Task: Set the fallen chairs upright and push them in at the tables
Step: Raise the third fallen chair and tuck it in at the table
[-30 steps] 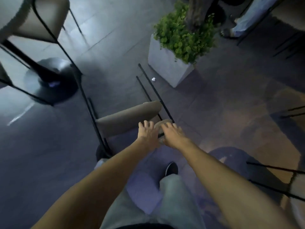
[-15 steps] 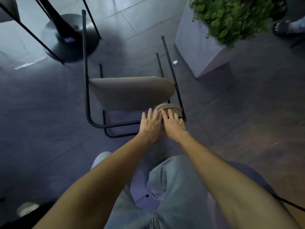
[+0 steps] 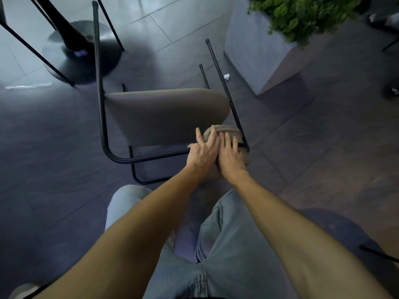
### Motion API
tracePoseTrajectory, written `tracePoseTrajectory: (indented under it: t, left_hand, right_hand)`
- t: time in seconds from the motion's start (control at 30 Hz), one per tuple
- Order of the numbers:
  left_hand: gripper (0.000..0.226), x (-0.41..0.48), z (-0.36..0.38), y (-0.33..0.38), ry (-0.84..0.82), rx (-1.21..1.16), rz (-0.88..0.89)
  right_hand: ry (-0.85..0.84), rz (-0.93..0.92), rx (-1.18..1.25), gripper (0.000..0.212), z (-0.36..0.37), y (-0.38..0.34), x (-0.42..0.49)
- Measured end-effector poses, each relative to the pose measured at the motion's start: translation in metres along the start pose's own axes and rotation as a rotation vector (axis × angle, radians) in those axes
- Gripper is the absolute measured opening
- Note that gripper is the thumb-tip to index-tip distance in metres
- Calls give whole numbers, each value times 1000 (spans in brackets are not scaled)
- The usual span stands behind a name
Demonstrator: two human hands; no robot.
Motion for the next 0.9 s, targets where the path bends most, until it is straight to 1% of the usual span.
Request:
tracePoseTrajectory:
  t: [0.07, 0.13, 0.23, 0.3, 0.37, 0.47, 0.6, 0.7, 0.77, 0.83, 0.9]
  left_hand:
    - [57, 1, 2, 0, 9, 23, 5]
    - [55, 0, 8, -1, 10, 45, 1]
    - [51, 0, 11, -5, 41, 37, -10]
    - [50, -2, 12, -7, 60, 30, 2]
    - [52, -6, 13, -7, 53, 41, 7]
    - [50, -9, 9, -5, 50, 65, 11]
    - [41, -10, -7, 4, -39, 47, 54]
    - [36, -24, -16, 9, -100, 63, 80]
    - [37, -37, -24, 4, -144, 49, 86]
    - [39, -51, -39, 0, -204, 33, 98]
    - [40, -58, -57, -3, -231, 21, 109]
  right_hand:
    - [34, 21, -31, 62, 2, 0, -5]
    - [69, 30, -63, 61, 3, -2, -9]
    - [23, -3, -49, 62, 2, -6, -9]
    - [26, -16, -21, 63, -1, -7, -10]
    - [16, -17, -13, 67, -1, -10, -14]
    - [11, -15, 4, 65, 1, -10, -19]
    - [-13, -3, 66, 55, -8, -4, -29]
    - [-40, 42, 173, 51, -13, -6, -50]
    - [-57, 44, 157, 51, -21, -15, -64]
    - [-111, 26, 109, 52, -35, -23, -74]
    - [-145, 13, 117, 51, -50, -26, -85]
Point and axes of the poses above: each hand's wrist, its own x-axis towards the middle knuckle, its own z-axis out of the palm, y = z × x, the point moved 5 cm from there along x, towards the middle knuckle, and after that the axes turned 7 degrees about -z, right-handed, at the moved point
